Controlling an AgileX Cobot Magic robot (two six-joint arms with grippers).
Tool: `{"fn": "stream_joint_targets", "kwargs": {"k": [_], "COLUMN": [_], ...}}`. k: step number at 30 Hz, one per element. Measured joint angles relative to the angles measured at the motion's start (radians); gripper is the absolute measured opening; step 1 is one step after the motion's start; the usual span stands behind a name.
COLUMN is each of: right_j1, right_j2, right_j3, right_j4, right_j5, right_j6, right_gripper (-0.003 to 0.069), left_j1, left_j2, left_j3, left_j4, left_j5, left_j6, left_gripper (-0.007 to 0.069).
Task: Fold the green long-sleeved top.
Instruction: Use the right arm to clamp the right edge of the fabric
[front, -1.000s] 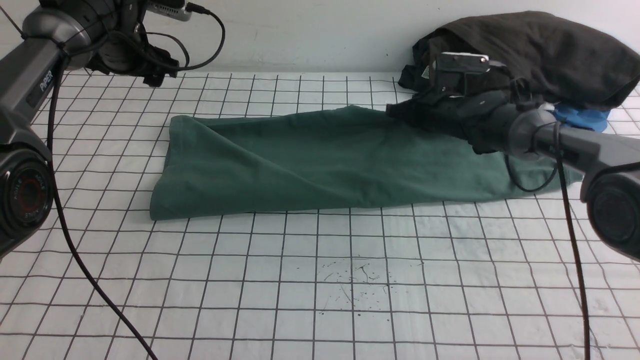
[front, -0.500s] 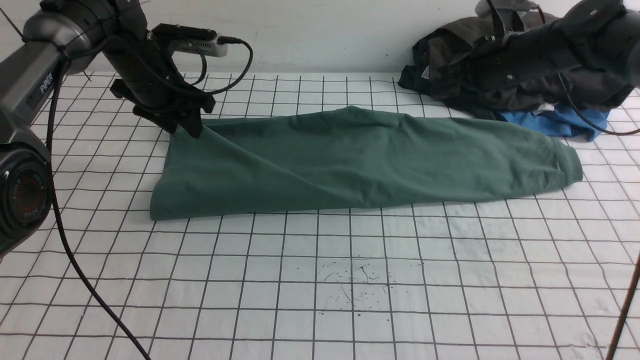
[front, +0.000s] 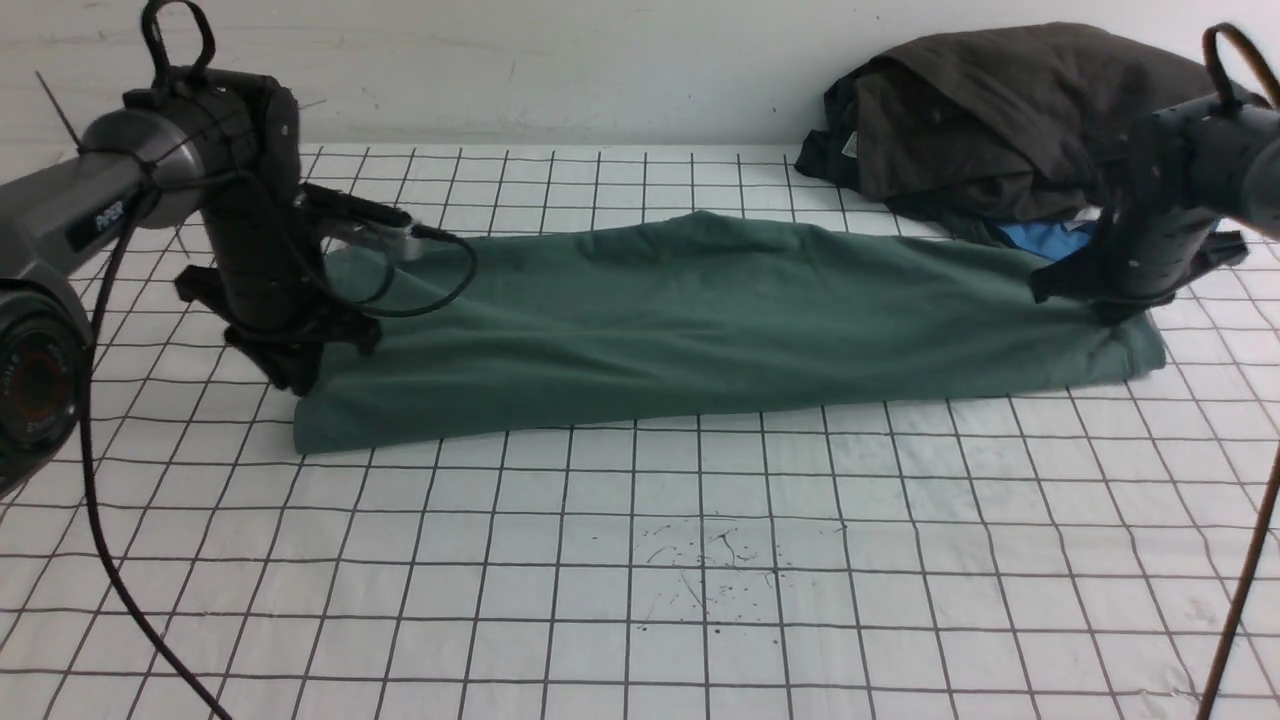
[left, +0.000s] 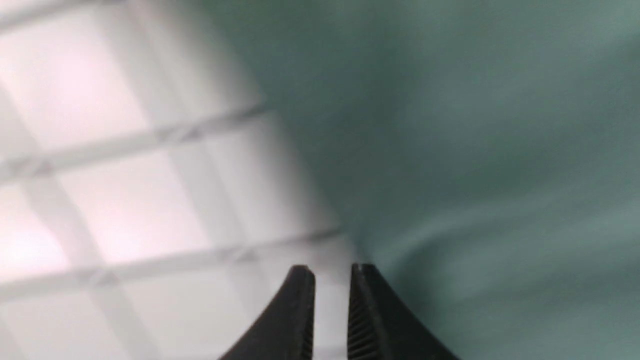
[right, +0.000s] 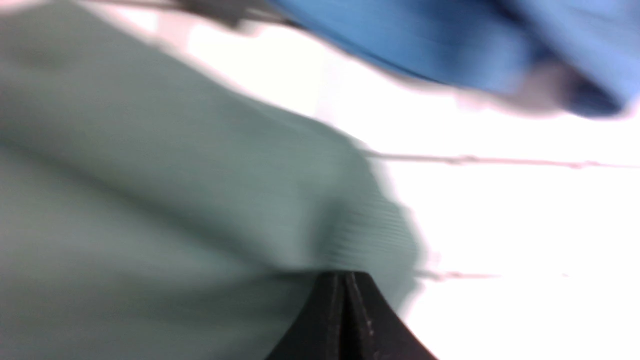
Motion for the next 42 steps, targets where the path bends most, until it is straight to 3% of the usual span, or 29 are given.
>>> {"fn": "stream_joint_targets", "kwargs": {"k": [3, 6, 11, 15, 20, 24, 27, 32, 37, 42], "right_j1": [-0.019, -0.026, -0.054, -0.076, -0.078, -0.079, -0.079, -0.08, -0.082, -0.09], "right_j2": [-0.019, -0.064, -0.112, -0.097, -0.086, -0.086, -0.086, -0.086, -0.086, -0.094], "right_j3": [0.0, 0.0, -0.002, -0.002, -0.002, -0.002, -0.002, -0.002, -0.002, -0.002], "right_j4": [-0.006, 0.067, 0.298, 0.448, 0.487, 0.488, 0.491, 0.489, 0.45, 0.465], "right_j5": [0.037, 0.043, 0.068, 0.142, 0.181, 0.17, 0.156, 0.152, 0.165, 0.178], "right_j6": [0.003, -0.034, -0.148, -0.215, -0.261, -0.262, -0.257, -0.256, -0.255, -0.256], "right_gripper": [-0.001, -0.0009, 0.0013, 0.0067, 0.0124, 0.0139, 0.0141, 0.0145, 0.0144, 0.0147], "left_j1": [0.039, 0.051, 0.064, 0.06, 0.061, 0.06, 0.053, 0.027, 0.028, 0.083], "left_j2": [-0.063, -0.159, -0.239, -0.229, -0.224, -0.197, -0.174, -0.18, -0.218, -0.262], "left_j3": [0.011, 0.011, 0.011, 0.063, 0.219, 0.31, 0.338, 0.344, 0.344, 0.344], "left_j4": [0.028, 0.02, -0.167, -0.267, -0.258, -0.259, -0.263, -0.274, -0.233, -0.195], "left_j5": [0.01, 0.014, 0.021, 0.02, 0.01, -0.052, -0.102, -0.189, -0.112, -0.015], "left_j6": [-0.004, -0.006, -0.006, -0.004, -0.01, -0.004, 0.008, 0.063, 0.13, 0.157], "left_gripper": [0.0087, 0.0087, 0.0094, 0.0197, 0.038, 0.0406, 0.0335, 0.005, -0.0006, -0.0008]}}
